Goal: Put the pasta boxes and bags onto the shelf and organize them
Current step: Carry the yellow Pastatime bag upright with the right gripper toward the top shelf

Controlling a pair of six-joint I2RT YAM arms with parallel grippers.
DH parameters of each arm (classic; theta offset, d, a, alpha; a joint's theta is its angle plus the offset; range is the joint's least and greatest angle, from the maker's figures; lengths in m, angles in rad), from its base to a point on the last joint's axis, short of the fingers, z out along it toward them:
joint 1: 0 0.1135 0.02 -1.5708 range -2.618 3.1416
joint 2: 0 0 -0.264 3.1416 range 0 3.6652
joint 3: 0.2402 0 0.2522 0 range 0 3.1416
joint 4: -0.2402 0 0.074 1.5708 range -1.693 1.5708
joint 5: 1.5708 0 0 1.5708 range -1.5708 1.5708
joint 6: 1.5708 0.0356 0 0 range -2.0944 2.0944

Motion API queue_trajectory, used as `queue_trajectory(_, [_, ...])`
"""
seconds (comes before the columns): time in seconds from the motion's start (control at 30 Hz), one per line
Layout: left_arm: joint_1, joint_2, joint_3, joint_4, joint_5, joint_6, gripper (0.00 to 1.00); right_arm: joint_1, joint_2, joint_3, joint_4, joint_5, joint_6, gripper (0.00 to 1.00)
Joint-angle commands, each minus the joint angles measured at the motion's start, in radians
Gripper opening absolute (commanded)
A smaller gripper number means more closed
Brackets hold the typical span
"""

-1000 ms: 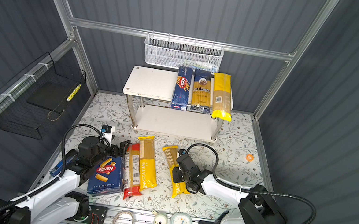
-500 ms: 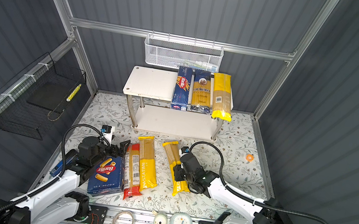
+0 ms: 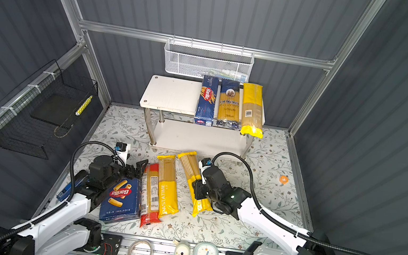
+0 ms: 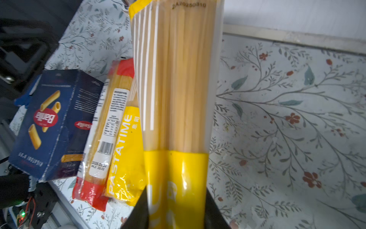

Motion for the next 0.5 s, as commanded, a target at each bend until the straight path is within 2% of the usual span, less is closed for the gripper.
queue_trajectory(0.0, [-0.006, -0.015, -0.004, -0.008, -0.006, -0.010, 1.00, 0.016, -0.037, 0.107, 0.063, -0.006, -0.039, 0.19])
queue_trajectory(0.2, [-0.005, -0.017, -0.005, -0.007, -0.007, -0.010, 1.00, 0.024, -0.032, 0.208, 0.064, 0.005, -0.053, 0.14])
queue_trajectory(0.47, [-0.006, -0.021, -0.007, -0.006, -0.006, -0.010, 1.00, 0.027, 0.020, 0.335, 0.052, 0.009, -0.059, 0.12])
